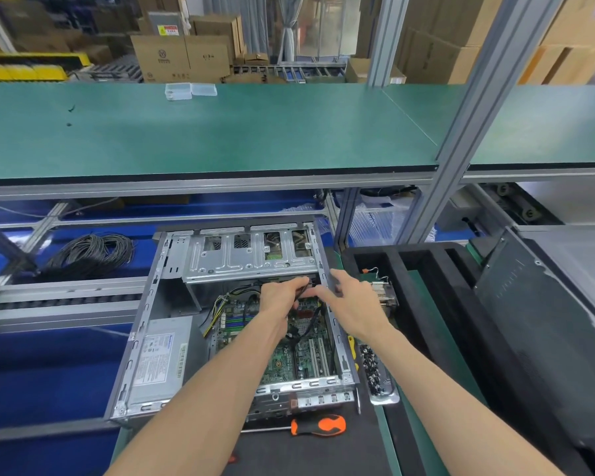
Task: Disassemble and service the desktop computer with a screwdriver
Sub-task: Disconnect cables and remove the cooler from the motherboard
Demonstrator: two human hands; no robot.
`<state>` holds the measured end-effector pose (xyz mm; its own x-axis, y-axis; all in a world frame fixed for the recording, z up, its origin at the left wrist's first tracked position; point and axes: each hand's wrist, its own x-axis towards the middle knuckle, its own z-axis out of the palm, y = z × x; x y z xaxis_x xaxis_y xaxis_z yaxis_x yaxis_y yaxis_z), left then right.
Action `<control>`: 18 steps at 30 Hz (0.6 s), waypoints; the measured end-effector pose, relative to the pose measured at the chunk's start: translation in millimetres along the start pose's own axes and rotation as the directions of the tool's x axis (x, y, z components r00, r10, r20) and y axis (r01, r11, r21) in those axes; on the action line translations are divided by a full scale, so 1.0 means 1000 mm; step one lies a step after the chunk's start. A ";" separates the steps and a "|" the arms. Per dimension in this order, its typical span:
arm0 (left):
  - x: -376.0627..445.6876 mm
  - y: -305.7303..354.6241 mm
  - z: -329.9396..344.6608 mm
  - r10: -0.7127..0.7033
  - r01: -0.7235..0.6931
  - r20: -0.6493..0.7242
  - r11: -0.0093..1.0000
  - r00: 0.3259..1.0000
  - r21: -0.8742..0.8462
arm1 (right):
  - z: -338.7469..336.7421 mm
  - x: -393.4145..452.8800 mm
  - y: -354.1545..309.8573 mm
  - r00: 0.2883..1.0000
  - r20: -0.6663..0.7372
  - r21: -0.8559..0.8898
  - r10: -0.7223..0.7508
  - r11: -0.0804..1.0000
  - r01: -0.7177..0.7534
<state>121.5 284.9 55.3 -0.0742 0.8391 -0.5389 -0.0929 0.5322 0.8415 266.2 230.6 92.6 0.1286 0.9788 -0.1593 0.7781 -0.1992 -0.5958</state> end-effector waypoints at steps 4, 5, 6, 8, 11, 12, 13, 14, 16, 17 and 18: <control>0.000 0.003 0.003 -0.015 0.016 0.037 0.999 0.999 -0.030 | 0.011 0.000 -0.006 0.994 0.107 -0.241 -0.014 0.970 0.040; 0.000 0.003 0.003 -0.016 0.017 0.034 0.999 0.999 -0.030 | 0.013 -0.001 -0.007 0.994 0.104 -0.248 -0.021 0.968 0.046; 0.001 0.002 0.004 -0.016 0.016 0.025 0.999 1.000 -0.032 | 0.015 -0.002 -0.007 0.995 0.095 -0.247 -0.024 0.968 0.047; 0.000 -0.002 0.007 -0.018 0.018 -0.003 0.999 1.000 -0.044 | 0.017 -0.002 -0.008 0.997 0.073 -0.237 -0.023 0.971 0.040; -0.004 -0.004 0.013 -0.021 0.018 -0.046 0.997 0.999 -0.079 | 0.019 -0.002 -0.009 0.998 0.060 -0.229 -0.023 0.973 0.037; -0.004 -0.003 0.013 -0.023 0.019 -0.054 0.997 0.998 -0.072 | 0.019 -0.002 -0.009 0.998 0.063 -0.229 -0.023 0.973 0.037; -0.004 -0.001 0.012 -0.023 0.021 -0.052 0.998 0.998 -0.052 | 0.019 -0.001 -0.009 0.997 0.069 -0.233 -0.022 0.972 0.037; -0.003 0.002 0.010 -0.026 0.025 -0.039 0.999 0.999 -0.031 | 0.019 -0.001 -0.008 0.997 0.075 -0.238 -0.020 0.970 0.038; -0.001 0.008 0.006 -0.033 0.033 -0.005 0.999 0.999 -0.004 | 0.019 -0.001 -0.008 0.997 0.081 -0.239 -0.019 0.970 0.038; -0.002 0.008 0.005 -0.035 0.035 0.005 0.999 0.999 -0.001 | 0.019 -0.001 -0.008 0.997 0.082 -0.234 -0.017 0.971 0.036; -0.004 0.004 0.006 -0.033 0.033 0.003 0.999 0.999 0.005 | 0.019 -0.001 -0.008 0.997 0.081 -0.230 -0.013 0.973 0.032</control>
<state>126.9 284.2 60.9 -0.0685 0.8216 -0.5659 -0.0901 0.5598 0.8237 247.8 230.6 82.6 0.0680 0.9743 -0.2149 0.9023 -0.1519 -0.4035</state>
